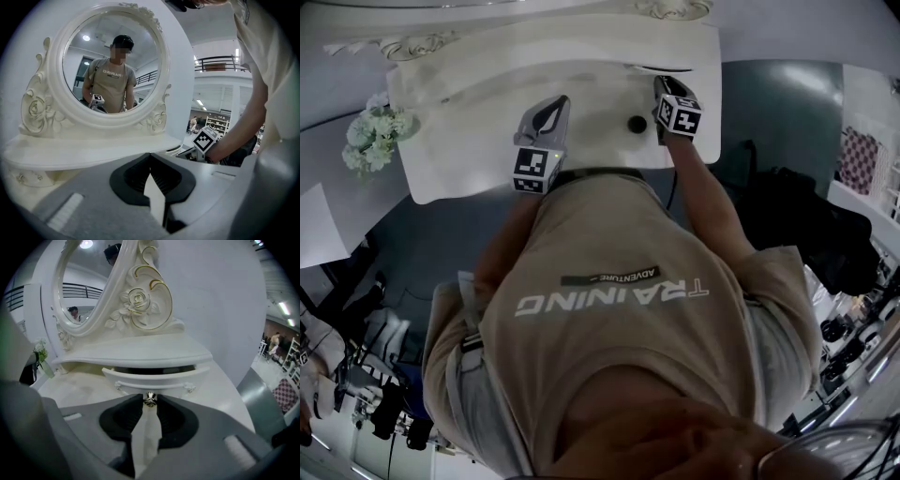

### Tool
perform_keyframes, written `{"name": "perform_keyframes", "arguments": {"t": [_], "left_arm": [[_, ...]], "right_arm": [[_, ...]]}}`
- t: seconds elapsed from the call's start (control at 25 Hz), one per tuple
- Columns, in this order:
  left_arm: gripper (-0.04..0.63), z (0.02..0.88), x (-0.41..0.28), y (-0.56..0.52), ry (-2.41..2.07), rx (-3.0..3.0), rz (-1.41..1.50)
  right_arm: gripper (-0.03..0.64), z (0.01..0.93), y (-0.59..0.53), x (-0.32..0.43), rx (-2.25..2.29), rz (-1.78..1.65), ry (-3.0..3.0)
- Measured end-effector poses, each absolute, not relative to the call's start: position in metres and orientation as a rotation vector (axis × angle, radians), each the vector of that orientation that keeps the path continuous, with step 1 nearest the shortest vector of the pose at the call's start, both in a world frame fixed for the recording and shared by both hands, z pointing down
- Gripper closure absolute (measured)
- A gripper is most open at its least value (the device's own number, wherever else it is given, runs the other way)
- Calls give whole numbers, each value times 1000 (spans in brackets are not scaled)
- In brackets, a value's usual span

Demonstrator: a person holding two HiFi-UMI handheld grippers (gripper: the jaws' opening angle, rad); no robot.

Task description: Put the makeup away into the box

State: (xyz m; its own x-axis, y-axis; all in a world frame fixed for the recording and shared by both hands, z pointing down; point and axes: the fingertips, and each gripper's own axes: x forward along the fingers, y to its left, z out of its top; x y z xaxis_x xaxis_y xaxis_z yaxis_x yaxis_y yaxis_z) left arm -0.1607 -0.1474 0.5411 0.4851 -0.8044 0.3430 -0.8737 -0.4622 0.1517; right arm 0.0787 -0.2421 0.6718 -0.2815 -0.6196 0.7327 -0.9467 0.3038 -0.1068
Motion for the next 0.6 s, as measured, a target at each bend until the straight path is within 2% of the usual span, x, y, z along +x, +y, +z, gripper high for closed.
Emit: {"name": "perform_keyframes", "arguments": {"t": [0.6], "left_arm": [[588, 543, -146, -135, -1387, 2438, 326]], "right_arm": [[515, 671, -203, 90, 1374, 731, -2020]]}}
